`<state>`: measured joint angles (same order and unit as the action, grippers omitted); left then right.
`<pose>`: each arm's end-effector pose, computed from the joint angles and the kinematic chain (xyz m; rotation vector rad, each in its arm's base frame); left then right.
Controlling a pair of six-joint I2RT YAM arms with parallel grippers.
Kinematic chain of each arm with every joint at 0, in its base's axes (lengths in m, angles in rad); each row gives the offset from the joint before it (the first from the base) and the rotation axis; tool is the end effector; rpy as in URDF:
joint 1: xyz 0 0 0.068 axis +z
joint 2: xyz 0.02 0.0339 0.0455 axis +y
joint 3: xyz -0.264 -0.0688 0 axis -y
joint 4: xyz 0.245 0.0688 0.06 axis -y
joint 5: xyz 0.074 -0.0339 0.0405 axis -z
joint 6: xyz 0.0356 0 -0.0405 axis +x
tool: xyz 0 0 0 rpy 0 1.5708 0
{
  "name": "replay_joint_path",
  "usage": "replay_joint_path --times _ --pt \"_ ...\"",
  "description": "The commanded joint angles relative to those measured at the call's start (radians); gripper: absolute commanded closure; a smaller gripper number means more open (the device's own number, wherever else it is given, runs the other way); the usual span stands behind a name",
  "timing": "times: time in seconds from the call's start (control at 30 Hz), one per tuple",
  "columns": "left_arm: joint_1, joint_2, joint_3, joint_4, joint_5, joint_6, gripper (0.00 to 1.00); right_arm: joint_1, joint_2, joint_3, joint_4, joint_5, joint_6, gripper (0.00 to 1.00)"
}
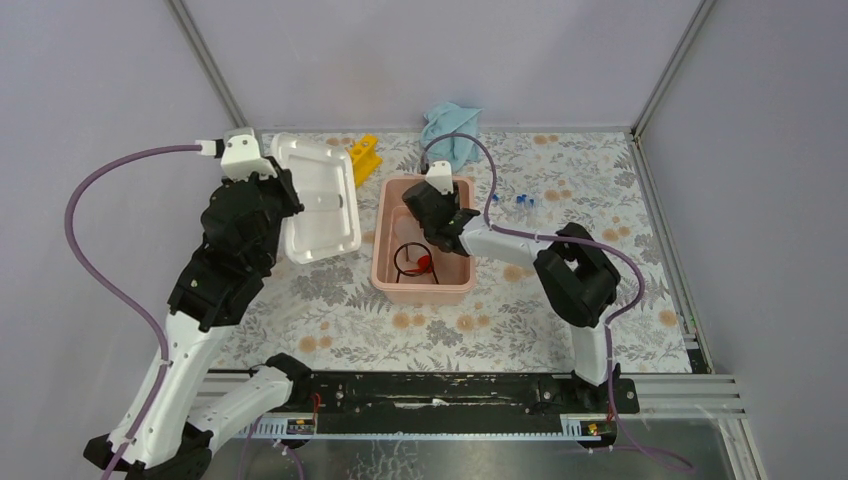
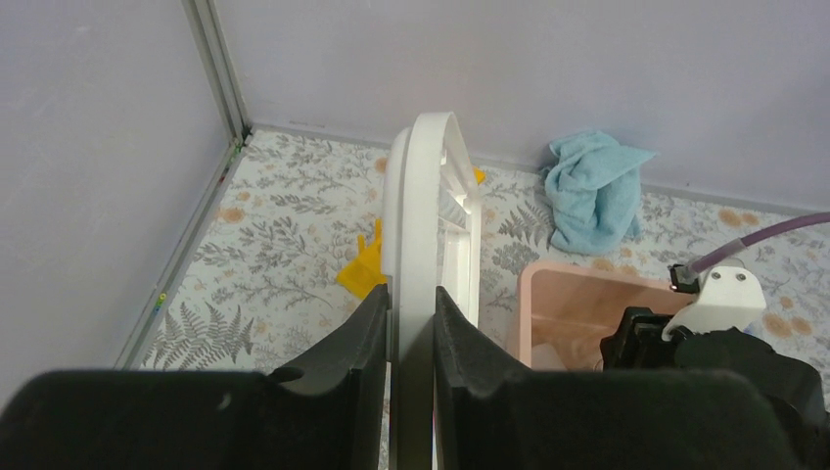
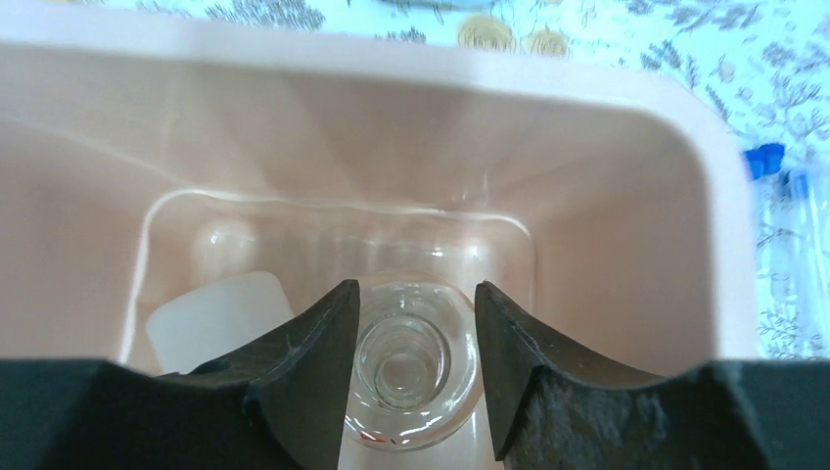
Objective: Organize the chemistry lab equipment
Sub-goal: Place the chemistry item in the storage box, then close the lid of the storage box.
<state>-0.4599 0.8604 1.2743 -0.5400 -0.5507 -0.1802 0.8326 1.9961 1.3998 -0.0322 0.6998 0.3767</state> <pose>0.1441 -0.0506 0.4540 -0.1745 1.6691 -0.0148 0.3179 0.3154 0.2065 -0.0899 2.0354 -0.0213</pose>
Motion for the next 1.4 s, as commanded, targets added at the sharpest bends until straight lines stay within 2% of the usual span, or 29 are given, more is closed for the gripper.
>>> replay_joint_path --times 0.0,0.2,0.33,0.57,0.73,1.07,1.27,1.37 --pt "0.001 -0.024 0.083 0.049 -0.048 0.048 1.0 -0.003 -0.13 0.067 0.009 0.051 -0.054 0.46" --pt "0.001 -0.036 0.116 0.074 0.014 0.12 1.0 0.008 -0.236 0.075 -0.009 0.051 -0.098 0.46" --pt "0.0 -0.051 0.108 0.109 0.064 0.171 1.0 0.011 -0.319 0.113 -0.093 0.028 -0.078 0.45" --pt "0.0 -0.11 0.01 0.258 0.176 0.282 1.0 0.009 -0.423 0.241 -0.369 -0.048 0.127 0.46" --pt "0.001 -0.116 -0.02 0.335 0.232 0.315 1.0 -0.01 -0.5 0.256 -0.462 -0.149 0.279 0.47" --pt "-0.008 0.104 0.136 0.44 0.332 0.378 1.0 -0.086 -0.56 0.274 -0.509 -0.311 0.363 0.48" --pt "-0.048 0.214 0.17 0.536 0.342 0.465 1.0 -0.181 -0.572 0.298 -0.534 -0.441 0.466 0.48" --pt "-0.103 0.249 0.165 0.6 0.326 0.528 1.0 -0.248 -0.58 0.305 -0.528 -0.525 0.544 0.48"
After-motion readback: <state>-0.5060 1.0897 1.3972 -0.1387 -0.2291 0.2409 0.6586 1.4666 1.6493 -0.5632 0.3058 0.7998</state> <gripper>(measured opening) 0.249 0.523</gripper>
